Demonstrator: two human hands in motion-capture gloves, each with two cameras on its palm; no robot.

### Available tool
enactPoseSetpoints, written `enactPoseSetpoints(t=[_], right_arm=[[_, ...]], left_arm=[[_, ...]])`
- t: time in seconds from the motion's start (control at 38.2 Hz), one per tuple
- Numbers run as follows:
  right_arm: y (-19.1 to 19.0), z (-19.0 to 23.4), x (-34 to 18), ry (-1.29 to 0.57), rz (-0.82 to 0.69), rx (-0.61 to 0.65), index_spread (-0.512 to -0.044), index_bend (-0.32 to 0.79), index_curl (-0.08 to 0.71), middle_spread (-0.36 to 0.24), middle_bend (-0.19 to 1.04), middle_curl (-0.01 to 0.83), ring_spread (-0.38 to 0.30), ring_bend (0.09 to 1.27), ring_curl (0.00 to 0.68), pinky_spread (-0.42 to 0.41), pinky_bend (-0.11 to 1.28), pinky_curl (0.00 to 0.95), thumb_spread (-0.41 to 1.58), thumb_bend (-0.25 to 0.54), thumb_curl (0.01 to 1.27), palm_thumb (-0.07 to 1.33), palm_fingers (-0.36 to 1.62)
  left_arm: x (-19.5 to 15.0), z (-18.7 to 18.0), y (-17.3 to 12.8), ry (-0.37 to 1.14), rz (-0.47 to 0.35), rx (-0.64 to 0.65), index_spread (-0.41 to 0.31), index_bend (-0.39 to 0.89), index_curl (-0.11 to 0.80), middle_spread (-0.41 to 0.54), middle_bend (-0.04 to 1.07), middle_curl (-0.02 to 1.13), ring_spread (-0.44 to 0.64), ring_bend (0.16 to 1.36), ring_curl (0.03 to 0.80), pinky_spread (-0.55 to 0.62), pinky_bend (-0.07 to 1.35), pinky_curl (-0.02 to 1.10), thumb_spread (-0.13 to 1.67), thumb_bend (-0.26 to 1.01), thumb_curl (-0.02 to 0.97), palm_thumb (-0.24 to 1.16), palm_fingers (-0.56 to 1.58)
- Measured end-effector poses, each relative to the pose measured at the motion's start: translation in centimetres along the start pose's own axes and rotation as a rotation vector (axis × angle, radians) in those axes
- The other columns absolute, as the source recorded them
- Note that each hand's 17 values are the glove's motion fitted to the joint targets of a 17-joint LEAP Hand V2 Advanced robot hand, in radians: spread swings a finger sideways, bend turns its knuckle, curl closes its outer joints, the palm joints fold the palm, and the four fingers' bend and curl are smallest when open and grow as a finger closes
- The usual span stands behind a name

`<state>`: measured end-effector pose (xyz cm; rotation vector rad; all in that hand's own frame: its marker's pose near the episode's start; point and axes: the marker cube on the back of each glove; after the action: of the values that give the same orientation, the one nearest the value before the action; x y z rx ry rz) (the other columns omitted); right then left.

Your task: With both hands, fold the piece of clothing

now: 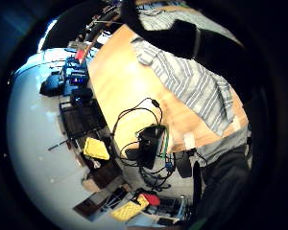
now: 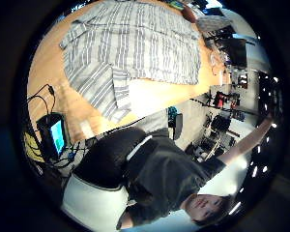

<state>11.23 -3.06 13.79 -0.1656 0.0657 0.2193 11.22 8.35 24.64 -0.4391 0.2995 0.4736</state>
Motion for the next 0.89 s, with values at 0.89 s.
enactPoseSetpoints(t=[0.89], right_arm=[[-1.1, 3.6, 0.0, 0.011, -0.027, -0.093, -0.384, 0.13, 0.216, -0.028, 0.19, 0.331, 0.118, 0.45, 0.295, 0.243, 0.59, 0.348, 1.18, -0.02, 0.2, 0.24, 0.1]], left_arm=[[3.1, 18.4, -3.3, -0.097, 0.104, -0.317, 0.06, 0.07, 0.215, 0.273, 0.16, 0.24, 0.28, 0.78, 0.322, 0.25, 0.97, 0.38, 0.84, -0.02, 0.31, 0.18, -0.03]])
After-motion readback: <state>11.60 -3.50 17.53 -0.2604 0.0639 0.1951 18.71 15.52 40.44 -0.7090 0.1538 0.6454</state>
